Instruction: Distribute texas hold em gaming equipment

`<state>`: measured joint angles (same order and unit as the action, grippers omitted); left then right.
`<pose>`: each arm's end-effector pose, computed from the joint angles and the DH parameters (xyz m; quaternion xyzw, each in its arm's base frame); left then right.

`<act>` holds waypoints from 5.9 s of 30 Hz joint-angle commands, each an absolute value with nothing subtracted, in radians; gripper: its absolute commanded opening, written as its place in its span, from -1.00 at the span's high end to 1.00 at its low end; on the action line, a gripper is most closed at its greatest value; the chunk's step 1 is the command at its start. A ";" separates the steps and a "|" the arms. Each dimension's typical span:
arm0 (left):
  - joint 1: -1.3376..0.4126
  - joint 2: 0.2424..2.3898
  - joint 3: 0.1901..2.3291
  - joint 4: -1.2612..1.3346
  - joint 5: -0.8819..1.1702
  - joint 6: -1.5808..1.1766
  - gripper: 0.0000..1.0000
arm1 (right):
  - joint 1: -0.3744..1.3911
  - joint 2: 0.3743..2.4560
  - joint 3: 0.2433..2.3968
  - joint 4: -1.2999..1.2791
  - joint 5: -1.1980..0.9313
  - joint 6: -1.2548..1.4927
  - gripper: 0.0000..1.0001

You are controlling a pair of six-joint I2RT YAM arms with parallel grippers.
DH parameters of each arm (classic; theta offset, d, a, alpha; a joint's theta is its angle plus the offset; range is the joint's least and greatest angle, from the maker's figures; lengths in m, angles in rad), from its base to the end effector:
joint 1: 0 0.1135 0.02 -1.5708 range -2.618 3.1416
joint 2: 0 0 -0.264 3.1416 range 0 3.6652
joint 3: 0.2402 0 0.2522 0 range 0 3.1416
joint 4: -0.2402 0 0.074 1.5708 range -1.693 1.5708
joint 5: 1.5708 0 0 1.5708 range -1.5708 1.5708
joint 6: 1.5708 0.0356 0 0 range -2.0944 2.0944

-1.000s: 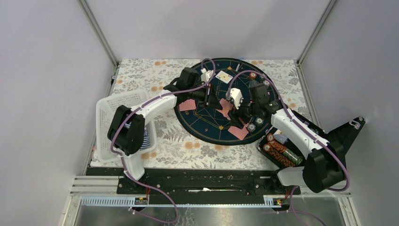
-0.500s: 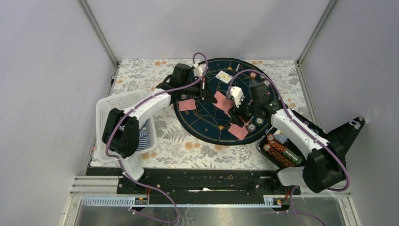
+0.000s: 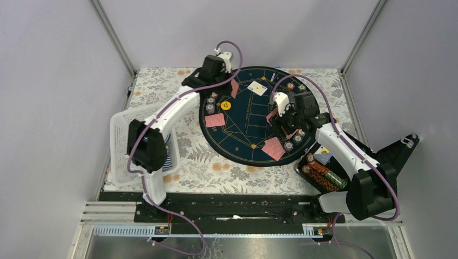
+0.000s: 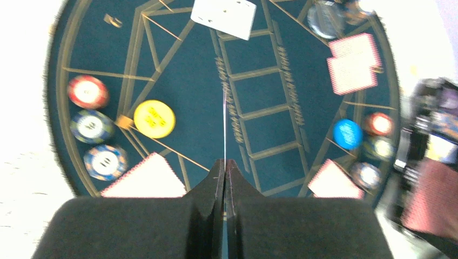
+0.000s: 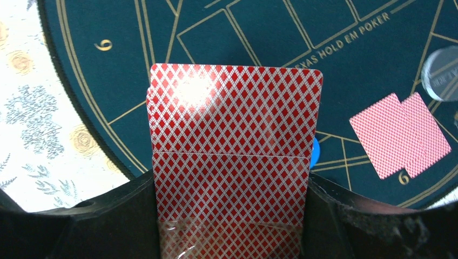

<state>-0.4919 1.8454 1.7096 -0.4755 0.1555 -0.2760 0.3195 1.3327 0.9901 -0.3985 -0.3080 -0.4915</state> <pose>0.3780 -0.2088 0.3312 0.1309 0.8754 -0.2363 0.4008 0.2703 0.1008 0.2714 -0.4135 0.8066 0.1056 0.4089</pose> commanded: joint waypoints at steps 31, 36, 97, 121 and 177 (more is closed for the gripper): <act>-0.716 2.626 2.378 -0.381 -0.360 0.084 1.00 | 0.149 1.279 1.032 -0.353 -0.334 -0.452 1.00; -0.715 2.683 2.434 -0.369 -0.300 0.055 1.00 | 0.147 1.279 1.032 -0.353 -0.333 -0.452 1.00; -0.591 1.808 1.603 -0.239 0.788 -0.428 -0.50 | 0.206 1.253 1.017 -0.428 -0.614 -0.560 1.00; -0.646 1.924 1.564 -0.175 0.766 -0.577 0.10 | 0.308 1.266 1.002 -0.407 -0.536 -0.563 1.00; -0.604 2.230 2.136 -0.546 -0.316 0.042 0.83 | 0.292 1.244 0.988 -0.364 -0.421 -0.541 1.00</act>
